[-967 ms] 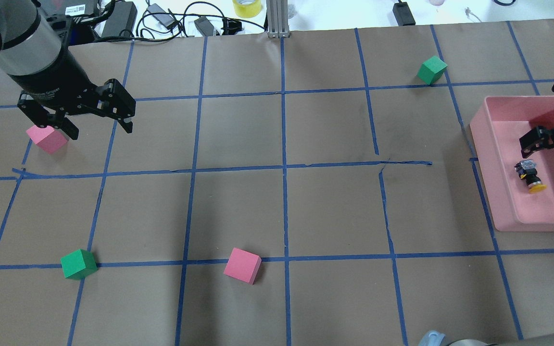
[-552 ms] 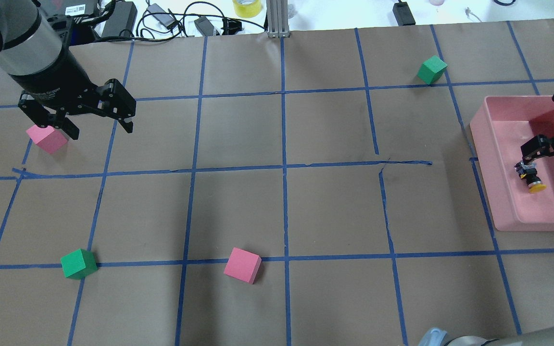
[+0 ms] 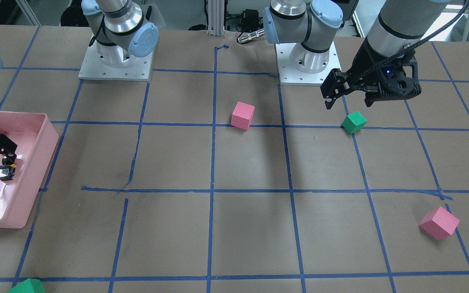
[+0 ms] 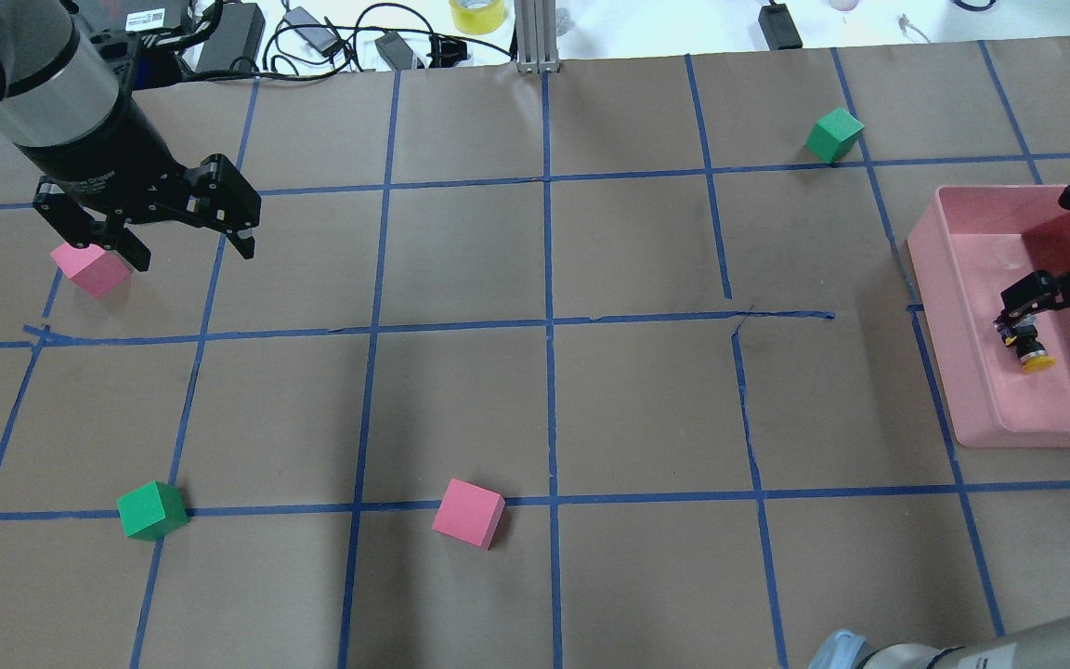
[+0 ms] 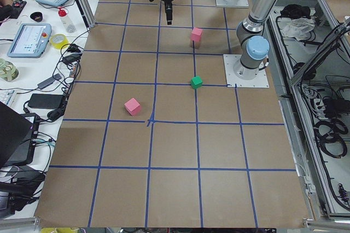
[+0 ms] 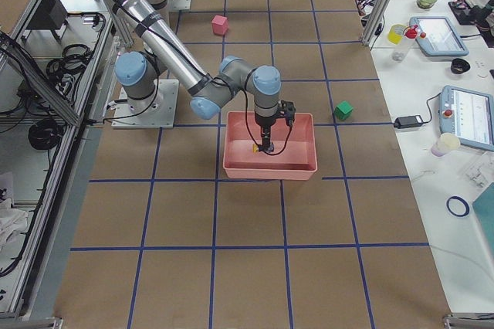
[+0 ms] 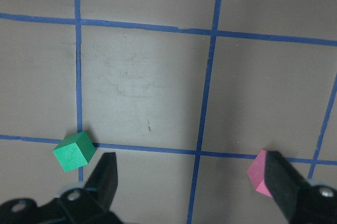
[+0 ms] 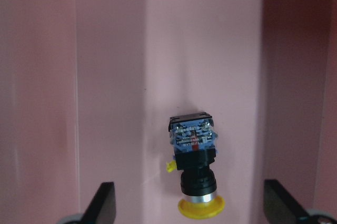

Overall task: Align button upright
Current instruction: 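Lower the right gripper and close it on the button switch body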

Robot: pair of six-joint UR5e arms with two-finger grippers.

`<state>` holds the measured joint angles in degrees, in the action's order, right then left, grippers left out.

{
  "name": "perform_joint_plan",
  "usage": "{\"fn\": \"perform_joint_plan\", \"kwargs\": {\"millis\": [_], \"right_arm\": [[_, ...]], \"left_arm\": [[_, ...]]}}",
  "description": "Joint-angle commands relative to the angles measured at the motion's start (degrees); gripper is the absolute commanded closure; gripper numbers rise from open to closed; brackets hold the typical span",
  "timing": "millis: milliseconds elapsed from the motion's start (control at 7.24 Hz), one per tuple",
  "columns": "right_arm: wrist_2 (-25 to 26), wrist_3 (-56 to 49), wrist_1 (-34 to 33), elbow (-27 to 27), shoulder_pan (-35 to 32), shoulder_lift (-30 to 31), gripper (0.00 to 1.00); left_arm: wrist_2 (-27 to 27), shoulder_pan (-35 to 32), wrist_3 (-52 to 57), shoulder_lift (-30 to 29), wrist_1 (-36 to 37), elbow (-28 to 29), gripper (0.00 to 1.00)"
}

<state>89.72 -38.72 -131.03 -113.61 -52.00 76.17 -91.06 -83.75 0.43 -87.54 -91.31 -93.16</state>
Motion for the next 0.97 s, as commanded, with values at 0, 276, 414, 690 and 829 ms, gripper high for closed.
{"fn": "perform_joint_plan", "kwargs": {"millis": [0, 276, 414, 690, 829], "right_arm": [[-0.2, -4.1, -0.1, 2.3, 0.1, -2.3, 0.0], [-3.0, -8.8, -0.4, 3.0, 0.1, -4.9, 0.0], [-3.0, -9.1, -0.5, 3.0, 0.1, -5.1, 0.0], [-2.7, -9.8, -0.5, 3.0, 0.1, -5.2, 0.0], [-2.7, -9.8, -0.5, 2.9, 0.1, -5.3, 0.0]], "left_arm": [[-0.2, 0.0, 0.0, 0.0, 0.1, 0.0, 0.0], [-0.2, 0.0, 0.0, 0.0, 0.1, 0.0, 0.0], [-0.2, 0.0, 0.0, 0.0, 0.0, 0.0, 0.0], [-0.2, 0.0, -0.1, 0.0, 0.1, 0.0, 0.0], [-0.2, 0.0, -0.1, 0.0, 0.0, 0.0, 0.0]]}}
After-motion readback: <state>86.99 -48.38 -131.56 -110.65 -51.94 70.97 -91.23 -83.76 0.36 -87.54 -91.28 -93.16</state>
